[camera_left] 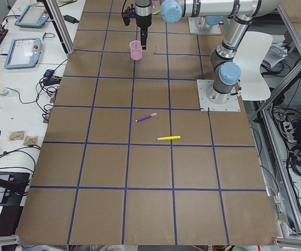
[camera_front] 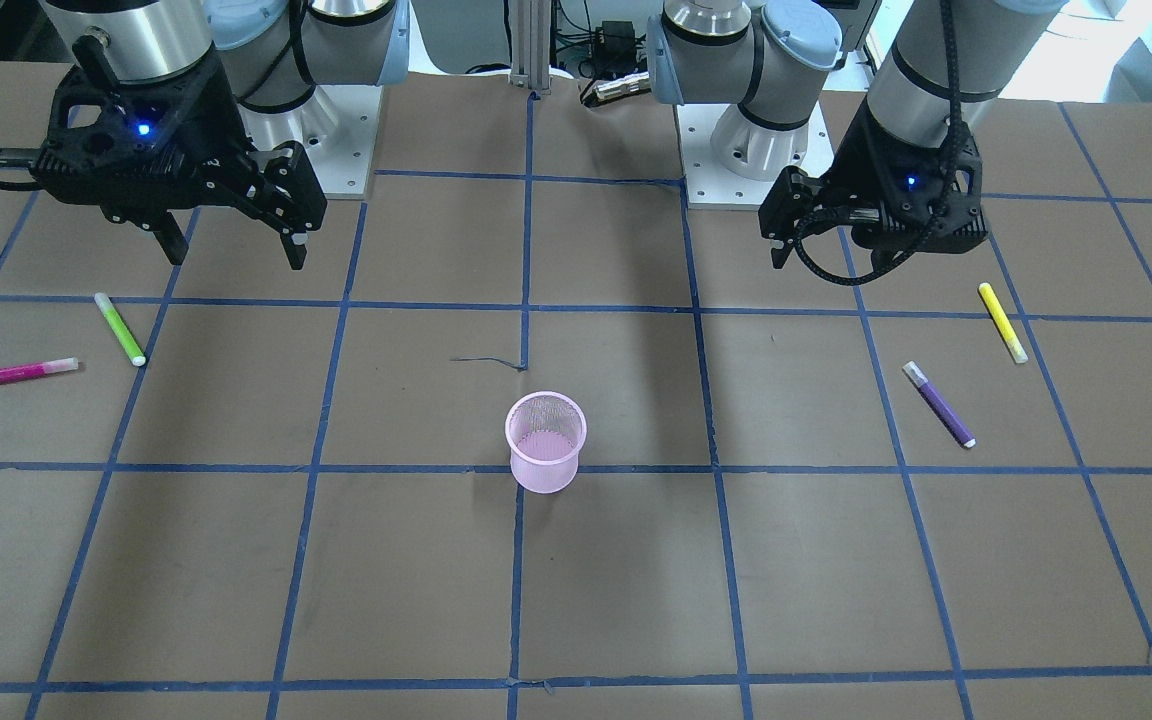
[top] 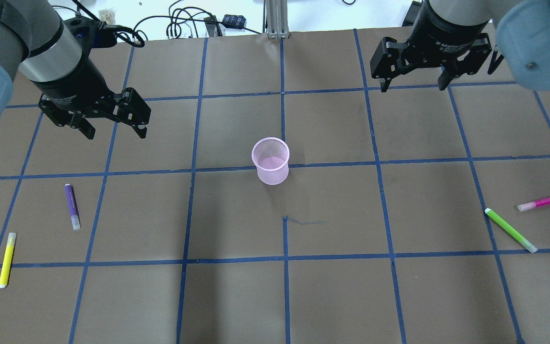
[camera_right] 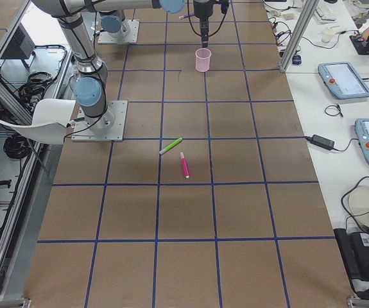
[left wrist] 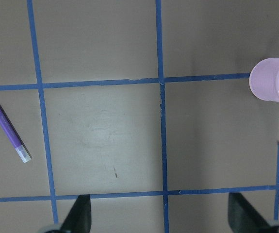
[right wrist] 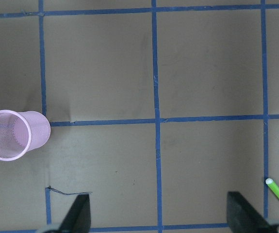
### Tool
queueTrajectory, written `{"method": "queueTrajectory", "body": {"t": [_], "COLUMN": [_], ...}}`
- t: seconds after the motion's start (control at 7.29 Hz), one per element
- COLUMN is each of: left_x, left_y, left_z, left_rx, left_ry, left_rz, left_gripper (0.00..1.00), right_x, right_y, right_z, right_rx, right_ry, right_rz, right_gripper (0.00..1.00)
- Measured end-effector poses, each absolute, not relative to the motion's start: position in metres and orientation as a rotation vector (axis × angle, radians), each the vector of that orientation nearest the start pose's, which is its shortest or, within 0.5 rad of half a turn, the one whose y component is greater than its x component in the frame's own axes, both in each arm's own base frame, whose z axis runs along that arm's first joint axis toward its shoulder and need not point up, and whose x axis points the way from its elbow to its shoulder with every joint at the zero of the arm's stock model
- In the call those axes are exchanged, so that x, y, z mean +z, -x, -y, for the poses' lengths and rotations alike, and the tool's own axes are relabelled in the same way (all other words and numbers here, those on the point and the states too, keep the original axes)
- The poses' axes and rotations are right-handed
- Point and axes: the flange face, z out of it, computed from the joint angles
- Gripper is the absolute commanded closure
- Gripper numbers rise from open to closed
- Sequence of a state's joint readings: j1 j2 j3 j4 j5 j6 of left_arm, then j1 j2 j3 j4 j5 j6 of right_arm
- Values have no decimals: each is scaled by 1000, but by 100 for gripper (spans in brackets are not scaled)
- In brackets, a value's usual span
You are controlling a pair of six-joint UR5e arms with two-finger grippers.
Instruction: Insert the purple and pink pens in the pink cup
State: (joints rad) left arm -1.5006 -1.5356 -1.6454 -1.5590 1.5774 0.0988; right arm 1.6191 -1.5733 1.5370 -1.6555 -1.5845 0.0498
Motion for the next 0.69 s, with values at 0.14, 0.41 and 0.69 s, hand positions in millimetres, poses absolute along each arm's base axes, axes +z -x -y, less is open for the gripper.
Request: {"method": "queueTrajectory", "body": {"t": [0.14, 0.41, 0.69], "left_x": [468, 465, 464], "left_y": [97, 96, 96], "left_z": [483, 483, 482], "left_rx": [50, 57, 59], "left_ry": [-41, -38, -30], "left_rz": [-3136, -3137, -3139], "left_gripper": [0, 0, 0], "right_x": [514, 511, 510], "right_y": [-154, -141, -113], "right_z": [494, 495, 500], "right_rx": [-176, -128, -96], "right_ry": [85, 291, 431], "right_rz": [-3152, -3158, -3148], "right_gripper": [0, 0, 0]}}
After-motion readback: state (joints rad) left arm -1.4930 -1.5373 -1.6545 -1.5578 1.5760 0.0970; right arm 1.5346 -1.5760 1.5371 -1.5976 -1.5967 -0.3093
